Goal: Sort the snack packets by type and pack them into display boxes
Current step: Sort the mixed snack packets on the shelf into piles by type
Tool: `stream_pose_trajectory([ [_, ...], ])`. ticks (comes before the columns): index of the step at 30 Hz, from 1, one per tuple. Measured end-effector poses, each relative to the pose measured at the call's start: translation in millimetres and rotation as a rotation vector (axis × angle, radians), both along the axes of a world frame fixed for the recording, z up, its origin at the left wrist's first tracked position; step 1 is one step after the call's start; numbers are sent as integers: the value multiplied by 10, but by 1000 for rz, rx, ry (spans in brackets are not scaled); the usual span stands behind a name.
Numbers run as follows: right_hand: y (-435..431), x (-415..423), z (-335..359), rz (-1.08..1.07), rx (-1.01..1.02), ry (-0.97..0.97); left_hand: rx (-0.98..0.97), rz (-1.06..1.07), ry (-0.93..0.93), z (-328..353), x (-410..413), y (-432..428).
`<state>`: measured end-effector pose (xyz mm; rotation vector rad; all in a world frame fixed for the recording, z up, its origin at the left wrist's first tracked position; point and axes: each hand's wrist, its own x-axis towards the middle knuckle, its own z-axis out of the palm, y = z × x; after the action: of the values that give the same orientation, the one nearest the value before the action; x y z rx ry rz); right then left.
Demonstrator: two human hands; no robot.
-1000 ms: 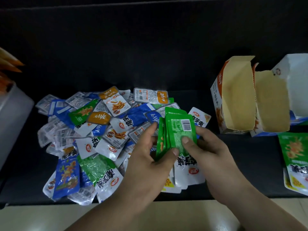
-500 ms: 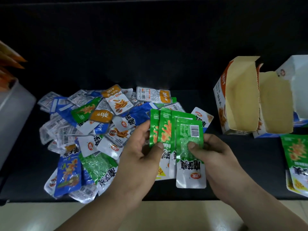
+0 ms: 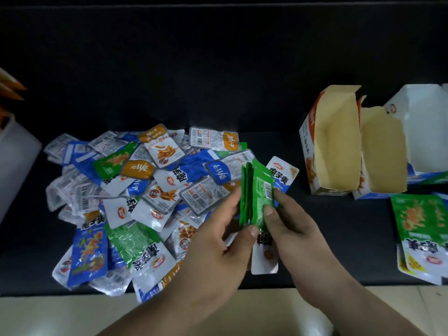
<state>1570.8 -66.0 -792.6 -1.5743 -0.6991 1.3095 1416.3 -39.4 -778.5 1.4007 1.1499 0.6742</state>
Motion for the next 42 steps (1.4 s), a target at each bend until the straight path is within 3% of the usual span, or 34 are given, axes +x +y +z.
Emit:
stream_pose_trajectory([
  [8,-335,585,187,-16,-36,-22,-63,-175,38,19,504,-111],
  [12,-625,984,226,-5,-14,-202,-40,-283,82,-57,963,-239],
  [21,-1106,1816,16,-448,-80,-407,-119,-357,140,-362,1998,-374],
  [25,-1062,2116,-152,-477,-73,-651,-80,-319,178,-335,2150,-335],
  [28,-1002,2230,-393,-340,-238,-968,-69,-294,207,-336,2087,-325],
  [31,-975,2302,-498,-282,-398,-1066,-67,-283,217,-319,1934,-324],
  [34,-982,2284,-465,-295,-307,-1203,-72,-252,212,-273,1716,-295],
  [38,-958,2011,-340,-317,11,-1337,-67,-156,211,-260,1340,-261],
  [42,-739,1578,-290,-83,182,-1180,-78,-89,150,-285,1024,-280],
])
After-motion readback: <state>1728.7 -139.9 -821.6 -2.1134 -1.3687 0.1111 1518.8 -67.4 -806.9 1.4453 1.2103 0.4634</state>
